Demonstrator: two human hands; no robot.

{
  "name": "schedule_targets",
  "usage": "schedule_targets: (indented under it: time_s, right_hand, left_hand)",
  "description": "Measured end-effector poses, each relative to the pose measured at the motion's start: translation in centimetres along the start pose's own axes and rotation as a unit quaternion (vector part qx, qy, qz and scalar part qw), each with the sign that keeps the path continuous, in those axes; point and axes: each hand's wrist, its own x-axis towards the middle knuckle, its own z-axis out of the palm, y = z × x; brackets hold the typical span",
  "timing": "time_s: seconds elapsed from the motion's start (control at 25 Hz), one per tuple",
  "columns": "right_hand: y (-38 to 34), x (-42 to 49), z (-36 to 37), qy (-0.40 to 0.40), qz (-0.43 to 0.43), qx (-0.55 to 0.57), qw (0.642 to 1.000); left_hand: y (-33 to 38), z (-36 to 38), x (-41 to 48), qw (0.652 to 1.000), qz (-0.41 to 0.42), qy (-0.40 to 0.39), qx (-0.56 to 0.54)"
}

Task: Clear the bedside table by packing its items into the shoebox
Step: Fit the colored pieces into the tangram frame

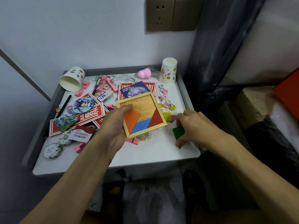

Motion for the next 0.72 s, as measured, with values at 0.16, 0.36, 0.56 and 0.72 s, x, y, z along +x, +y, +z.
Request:
schedule_targets:
  time_s: [0.16,0.36,0.56,0.72]
  right_hand:
    - [-0.5,0.1,-0.4,-0.055,0.028,0.04,0.997]
    - [0.6,-0.4,-3.1,0.262,0.059,0.298,0.916]
    - [-3.0,-0.8,-3.1,0.376,-0.146,0.282,0.87]
    - [-3.1,-0.2,-2.2,0.304,-0.199,0.213,0.907]
  left_hand:
    - [0.1,0.1,-0.2,1.0,-0.013,-0.012,0.013]
    - [0.1,0.2,-0.5,0.999,-0.02,-0.021,0.041]
    - [-0.3,0.8,-1.1,0.99,-0.02,-0.068,0.124]
    - [-0.1,0.6,-1.1,0.988,-0.009,-0.088,0.125]
